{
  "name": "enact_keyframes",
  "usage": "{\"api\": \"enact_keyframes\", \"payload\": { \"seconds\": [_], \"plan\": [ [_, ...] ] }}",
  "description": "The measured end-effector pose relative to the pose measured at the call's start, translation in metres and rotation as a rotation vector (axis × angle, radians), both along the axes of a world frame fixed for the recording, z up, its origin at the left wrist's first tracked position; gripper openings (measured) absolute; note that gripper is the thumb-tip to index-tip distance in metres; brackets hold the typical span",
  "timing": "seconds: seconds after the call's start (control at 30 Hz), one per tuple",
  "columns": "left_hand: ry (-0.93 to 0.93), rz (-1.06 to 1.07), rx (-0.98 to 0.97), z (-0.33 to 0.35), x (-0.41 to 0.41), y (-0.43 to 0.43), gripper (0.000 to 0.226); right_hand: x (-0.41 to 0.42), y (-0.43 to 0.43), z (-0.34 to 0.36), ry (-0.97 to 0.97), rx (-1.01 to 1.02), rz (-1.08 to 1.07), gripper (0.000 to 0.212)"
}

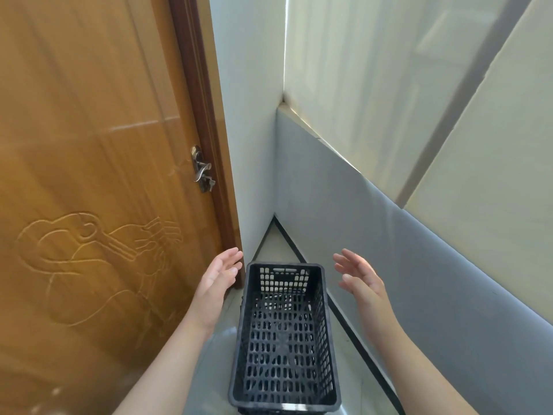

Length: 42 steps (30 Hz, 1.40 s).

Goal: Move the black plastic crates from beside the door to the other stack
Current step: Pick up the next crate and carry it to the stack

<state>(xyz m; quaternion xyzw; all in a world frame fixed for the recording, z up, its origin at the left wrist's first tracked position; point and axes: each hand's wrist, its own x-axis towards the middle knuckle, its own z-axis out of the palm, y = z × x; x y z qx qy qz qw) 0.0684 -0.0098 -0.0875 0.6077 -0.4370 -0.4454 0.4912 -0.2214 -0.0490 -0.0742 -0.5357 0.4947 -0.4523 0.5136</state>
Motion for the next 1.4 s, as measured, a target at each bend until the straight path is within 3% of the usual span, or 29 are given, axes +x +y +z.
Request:
{"api": "enact_keyframes", "payload": {
  "seconds": [0.2,0.47,0.8,1.17,1.4],
  "plan": [
    [-0.017,0.014,0.077,-0.03,-0.019,-0.048,0.038,-0.018,-0.052,-0.04,0.007,0.09,0.006,0.063],
    [0.031,0.028,0.172,-0.092,-0.004,-0.083,0.037,-0.021,-0.085,-0.114,0.024,0.229,-0.04,0.047],
    [0.088,0.022,0.299,-0.219,0.031,-0.117,0.029,-0.014,-0.116,-0.233,0.095,0.369,-0.139,0.05],
    [0.107,0.087,0.41,-0.344,0.042,-0.114,0.059,-0.031,-0.114,-0.363,0.175,0.463,-0.203,0.052],
    [0.131,0.082,0.496,-0.405,0.047,-0.111,0.059,-0.045,-0.114,-0.423,0.149,0.55,-0.17,0.062]
  ]
}}
